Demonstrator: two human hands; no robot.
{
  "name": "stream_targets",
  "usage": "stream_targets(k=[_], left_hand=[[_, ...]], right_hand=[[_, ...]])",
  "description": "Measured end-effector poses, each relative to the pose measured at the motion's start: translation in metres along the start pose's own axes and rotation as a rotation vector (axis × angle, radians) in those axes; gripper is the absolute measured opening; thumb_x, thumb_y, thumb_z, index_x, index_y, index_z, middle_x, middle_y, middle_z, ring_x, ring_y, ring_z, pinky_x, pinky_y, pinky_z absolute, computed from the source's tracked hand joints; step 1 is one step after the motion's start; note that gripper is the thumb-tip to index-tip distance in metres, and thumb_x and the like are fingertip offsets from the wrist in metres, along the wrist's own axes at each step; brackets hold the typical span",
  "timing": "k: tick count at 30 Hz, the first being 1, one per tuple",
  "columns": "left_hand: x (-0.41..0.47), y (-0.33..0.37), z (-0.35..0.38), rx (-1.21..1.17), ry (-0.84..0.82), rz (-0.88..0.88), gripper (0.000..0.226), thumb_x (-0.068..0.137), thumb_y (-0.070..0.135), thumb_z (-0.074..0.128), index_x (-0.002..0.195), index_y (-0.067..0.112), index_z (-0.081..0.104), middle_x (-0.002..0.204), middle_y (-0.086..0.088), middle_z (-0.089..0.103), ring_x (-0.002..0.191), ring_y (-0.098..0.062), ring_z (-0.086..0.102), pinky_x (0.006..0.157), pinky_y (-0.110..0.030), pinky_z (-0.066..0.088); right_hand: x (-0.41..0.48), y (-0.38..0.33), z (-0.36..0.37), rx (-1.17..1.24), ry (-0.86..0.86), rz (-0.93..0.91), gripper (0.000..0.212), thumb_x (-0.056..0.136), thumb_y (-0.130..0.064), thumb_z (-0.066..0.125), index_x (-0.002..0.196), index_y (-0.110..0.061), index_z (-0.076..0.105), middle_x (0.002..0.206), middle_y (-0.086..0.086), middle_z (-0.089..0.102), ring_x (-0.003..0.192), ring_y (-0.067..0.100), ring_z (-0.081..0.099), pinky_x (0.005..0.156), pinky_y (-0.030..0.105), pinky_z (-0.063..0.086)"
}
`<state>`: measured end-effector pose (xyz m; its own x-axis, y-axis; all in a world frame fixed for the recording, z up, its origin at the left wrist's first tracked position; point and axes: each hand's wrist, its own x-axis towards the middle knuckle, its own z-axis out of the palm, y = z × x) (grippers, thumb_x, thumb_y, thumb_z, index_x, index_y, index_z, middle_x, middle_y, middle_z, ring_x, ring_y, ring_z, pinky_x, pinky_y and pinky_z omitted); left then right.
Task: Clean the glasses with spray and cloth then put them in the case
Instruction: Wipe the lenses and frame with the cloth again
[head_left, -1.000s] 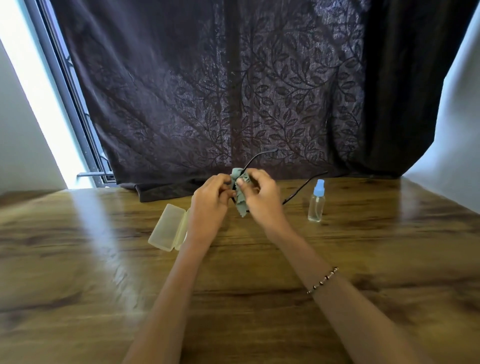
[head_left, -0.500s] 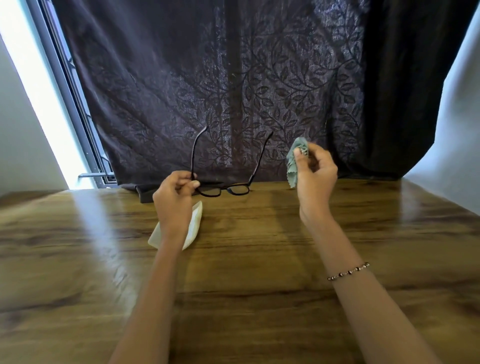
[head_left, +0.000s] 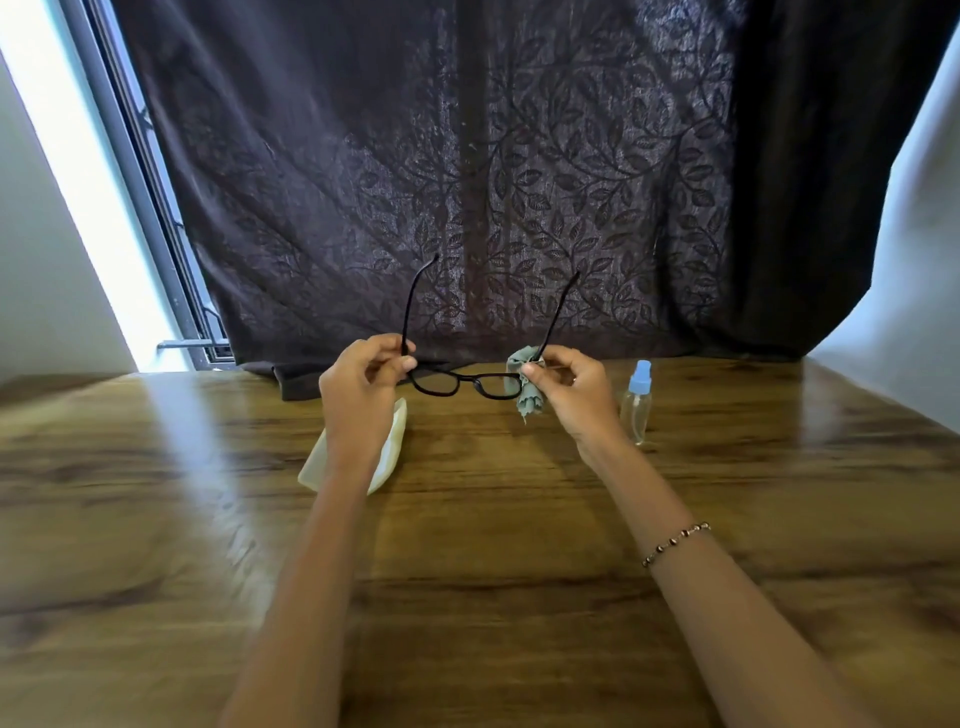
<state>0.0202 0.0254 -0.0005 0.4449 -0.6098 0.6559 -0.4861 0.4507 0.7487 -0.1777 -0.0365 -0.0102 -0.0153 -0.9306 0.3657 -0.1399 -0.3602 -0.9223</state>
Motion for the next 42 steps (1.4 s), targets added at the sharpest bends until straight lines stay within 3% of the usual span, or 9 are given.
stream_targets(k=[6,12,16,20,23,28,35,38,42], left_hand=[[0.000,-0.003,-0.002,0.069,-0.024,0.124,0.018,0.085,-0.002,0.064,0.093,0.012,0.070,0.087,0.002,0.065,0.082,0.003,0.063,0.080,-0.020,0.054],[0.003,-0.002,-0.003,0.057,0.009,0.083,0.016,0.086,0.000,0.063,0.096,0.010,0.071,0.087,0.008,0.064,0.084,0.000,0.062,0.082,-0.023,0.053],[0.002,0.000,-0.005,0.097,-0.023,0.136,0.018,0.087,-0.002,0.062,0.096,0.011,0.070,0.088,0.006,0.063,0.083,0.007,0.061,0.080,-0.012,0.050],[0.002,-0.002,-0.010,0.113,-0.028,0.157,0.020,0.087,-0.002,0.062,0.094,0.014,0.070,0.087,0.007,0.062,0.083,0.005,0.060,0.079,-0.012,0.050],[0.004,0.001,-0.010,0.117,0.008,0.143,0.015,0.086,-0.002,0.063,0.094,0.008,0.071,0.086,0.007,0.063,0.081,0.010,0.058,0.076,-0.006,0.045],[0.005,-0.001,-0.009,0.133,0.004,0.143,0.015,0.086,-0.001,0.063,0.097,0.007,0.071,0.088,0.005,0.063,0.082,0.012,0.059,0.076,-0.006,0.045],[0.007,-0.003,-0.015,0.213,-0.017,0.212,0.015,0.086,-0.004,0.062,0.093,0.005,0.071,0.088,0.000,0.063,0.080,0.014,0.056,0.073,-0.002,0.042],[0.007,-0.002,-0.015,0.178,0.013,0.185,0.016,0.085,-0.003,0.062,0.092,0.008,0.071,0.088,0.001,0.063,0.080,0.014,0.057,0.074,-0.002,0.041],[0.008,0.000,-0.013,0.147,0.040,0.146,0.015,0.086,-0.002,0.061,0.094,0.007,0.070,0.089,0.004,0.062,0.081,0.015,0.057,0.074,-0.003,0.042]], right_hand=[[0.004,-0.017,-0.010,0.179,0.049,-0.028,0.020,0.087,-0.013,0.070,0.107,-0.013,0.068,0.090,0.000,0.063,0.078,0.005,0.056,0.065,0.009,0.047],[-0.004,-0.013,-0.006,-0.061,-0.099,-0.004,0.022,0.087,-0.017,0.069,0.108,-0.014,0.069,0.095,-0.002,0.070,0.086,0.009,0.064,0.073,0.019,0.048],[-0.004,-0.033,-0.017,0.098,-0.023,-0.061,0.013,0.086,-0.015,0.070,0.098,-0.020,0.069,0.089,0.000,0.067,0.080,0.007,0.060,0.072,0.018,0.050],[-0.007,-0.052,-0.025,0.223,0.019,-0.152,0.014,0.087,-0.013,0.069,0.092,-0.025,0.069,0.091,-0.001,0.067,0.082,0.005,0.061,0.073,0.016,0.053],[-0.006,-0.046,-0.021,0.128,-0.031,-0.116,0.013,0.086,-0.014,0.069,0.097,-0.020,0.071,0.092,0.000,0.070,0.085,0.011,0.065,0.072,0.020,0.053],[-0.010,-0.026,-0.011,-0.067,-0.147,0.042,0.022,0.084,-0.015,0.072,0.106,-0.013,0.069,0.094,-0.002,0.069,0.087,0.009,0.063,0.070,0.014,0.048],[-0.012,-0.062,-0.026,0.193,0.024,-0.201,0.019,0.085,-0.012,0.071,0.088,-0.030,0.068,0.096,0.004,0.068,0.085,0.008,0.062,0.073,0.016,0.052],[-0.010,-0.057,-0.022,0.054,0.014,-0.222,0.014,0.085,-0.013,0.071,0.097,-0.021,0.071,0.101,0.003,0.068,0.088,0.008,0.062,0.081,0.022,0.053],[-0.013,-0.033,-0.009,-0.151,-0.165,-0.008,0.017,0.084,-0.016,0.072,0.100,-0.019,0.070,0.091,-0.005,0.069,0.086,0.009,0.063,0.073,0.019,0.049]])
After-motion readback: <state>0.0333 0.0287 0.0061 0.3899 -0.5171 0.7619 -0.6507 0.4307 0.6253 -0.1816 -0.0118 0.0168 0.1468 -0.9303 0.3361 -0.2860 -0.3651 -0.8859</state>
